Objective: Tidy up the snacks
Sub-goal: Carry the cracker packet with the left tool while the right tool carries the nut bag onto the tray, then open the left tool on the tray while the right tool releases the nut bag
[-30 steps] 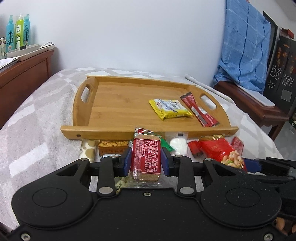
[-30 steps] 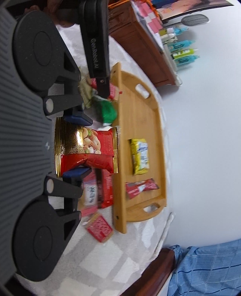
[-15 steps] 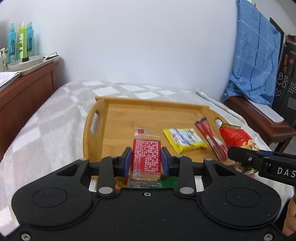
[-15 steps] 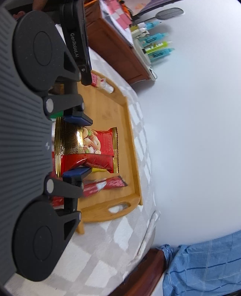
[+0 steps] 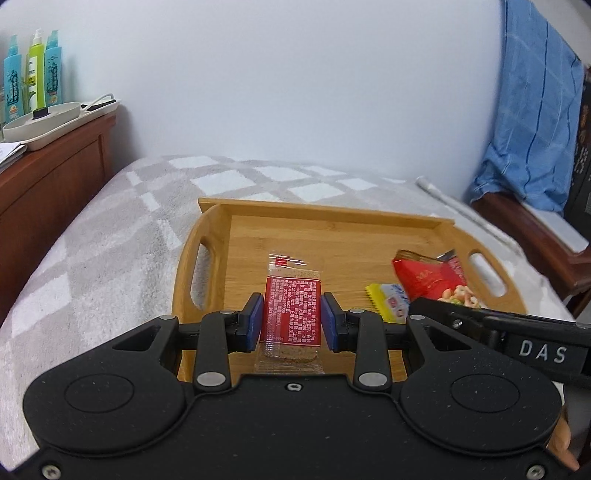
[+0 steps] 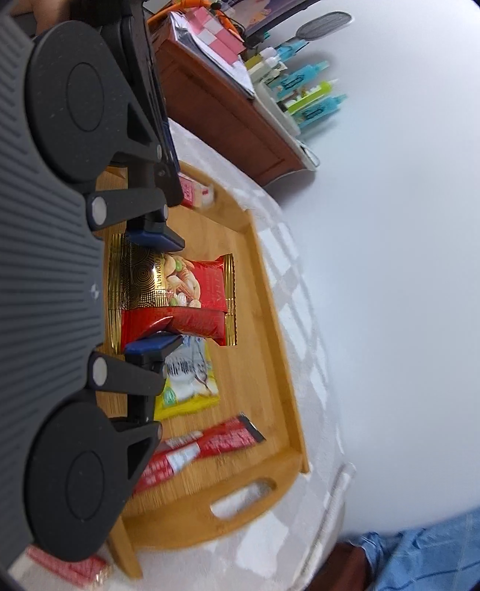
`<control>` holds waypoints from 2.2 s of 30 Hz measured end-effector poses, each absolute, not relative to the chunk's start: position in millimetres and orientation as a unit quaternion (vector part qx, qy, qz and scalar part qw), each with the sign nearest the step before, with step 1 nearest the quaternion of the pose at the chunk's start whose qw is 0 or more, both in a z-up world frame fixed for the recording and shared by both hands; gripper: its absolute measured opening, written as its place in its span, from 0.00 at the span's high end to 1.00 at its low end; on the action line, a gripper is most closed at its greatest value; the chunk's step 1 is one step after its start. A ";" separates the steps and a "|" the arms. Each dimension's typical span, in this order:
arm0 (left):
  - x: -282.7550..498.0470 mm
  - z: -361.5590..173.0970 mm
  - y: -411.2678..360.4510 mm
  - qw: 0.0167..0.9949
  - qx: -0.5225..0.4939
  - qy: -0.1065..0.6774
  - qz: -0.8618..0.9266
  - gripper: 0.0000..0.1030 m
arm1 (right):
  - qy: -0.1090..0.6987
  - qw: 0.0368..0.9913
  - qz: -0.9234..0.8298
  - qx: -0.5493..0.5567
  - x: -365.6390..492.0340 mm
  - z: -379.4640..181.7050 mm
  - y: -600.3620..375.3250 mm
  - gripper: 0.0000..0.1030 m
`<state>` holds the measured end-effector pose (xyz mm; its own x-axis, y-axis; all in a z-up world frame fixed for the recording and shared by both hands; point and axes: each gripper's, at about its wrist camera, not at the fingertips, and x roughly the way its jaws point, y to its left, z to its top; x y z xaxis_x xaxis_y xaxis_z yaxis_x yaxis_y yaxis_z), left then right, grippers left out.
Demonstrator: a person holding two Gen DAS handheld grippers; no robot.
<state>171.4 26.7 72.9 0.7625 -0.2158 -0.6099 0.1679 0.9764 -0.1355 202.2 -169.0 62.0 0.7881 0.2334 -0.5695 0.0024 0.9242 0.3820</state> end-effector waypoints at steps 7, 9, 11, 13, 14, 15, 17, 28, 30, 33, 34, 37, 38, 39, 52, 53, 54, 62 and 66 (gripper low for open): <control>186.8 55.7 26.9 0.934 -0.034 0.342 -0.098 0.70 | 0.342 0.926 0.062 0.146 215.5 46.3 -151.2 0.50; 188.6 52.9 25.6 0.934 -0.028 0.342 -0.098 0.70 | 0.343 0.927 0.058 0.136 216.5 43.5 -149.2 0.50; 188.8 50.6 24.9 0.934 -0.025 0.341 -0.098 0.70 | 0.344 0.929 0.052 0.128 217.8 41.7 -148.3 0.50; 189.4 48.7 24.9 0.934 -0.024 0.342 -0.098 0.69 | 0.342 0.931 0.047 0.122 218.9 41.5 -148.0 0.50; 190.3 47.5 24.9 0.934 -0.025 0.343 -0.098 0.69 | 0.341 0.932 0.043 0.117 219.9 41.5 -147.5 0.50; 191.1 46.1 24.8 0.934 -0.026 0.344 -0.098 0.69 | 0.340 0.933 0.039 0.114 220.7 41.6 -147.8 0.50; 192.1 45.0 25.0 0.933 -0.025 0.344 -0.097 0.69 | 0.339 0.934 0.031 0.109 223.3 40.9 -148.6 0.49; 193.8 41.4 24.8 0.934 -0.020 0.345 -0.095 0.69 | 0.339 0.935 0.026 0.100 229.3 40.5 -152.6 0.43; 194.3 40.9 24.8 0.934 -0.020 0.344 -0.095 0.69 | 0.339 0.935 0.027 0.102 228.8 40.8 -153.3 0.43; 194.6 40.2 25.0 0.934 -0.020 0.345 -0.093 0.69 | 0.339 0.935 0.028 0.102 228.6 40.9 -153.4 0.43; 194.8 40.0 25.1 0.934 -0.021 0.346 -0.093 0.69 | 0.339 0.935 0.028 0.102 228.6 40.8 -153.5 0.41; 195.3 38.7 25.4 0.933 -0.022 0.348 -0.091 0.69 | 0.339 0.935 0.029 0.101 228.5 40.8 -153.5 0.35; 195.5 38.3 25.5 0.933 -0.022 0.348 -0.090 0.69 | 0.338 0.935 0.029 0.102 228.2 40.9 -153.2 0.34; 195.2 38.3 25.6 0.933 -0.021 0.348 -0.089 0.69 | 0.338 0.935 0.031 0.102 227.8 41.1 -153.2 0.34; 177.8 52.5 26.6 0.939 -0.025 0.331 -0.093 0.40 | 0.319 0.944 0.037 0.078 208.3 54.9 -149.3 0.27; 175.4 54.0 27.3 0.940 -0.025 0.329 -0.092 0.35 | 0.316 0.945 0.037 0.077 205.5 56.6 -149.4 0.27; 172.6 55.7 28.1 0.941 -0.025 0.326 -0.091 0.33 | 0.314 0.946 0.037 0.076 202.6 58.3 -149.8 0.25; 142.0 66.9 33.8 0.946 -0.032 0.308 -0.096 0.13 | 0.295 0.952 0.035 0.069 171.9 68.2 -160.5 0.13; 123.7 71.6 34.0 0.950 -0.031 0.294 -0.100 0.07 | 0.289 0.954 0.032 0.072 152.4 70.0 -169.0 0.08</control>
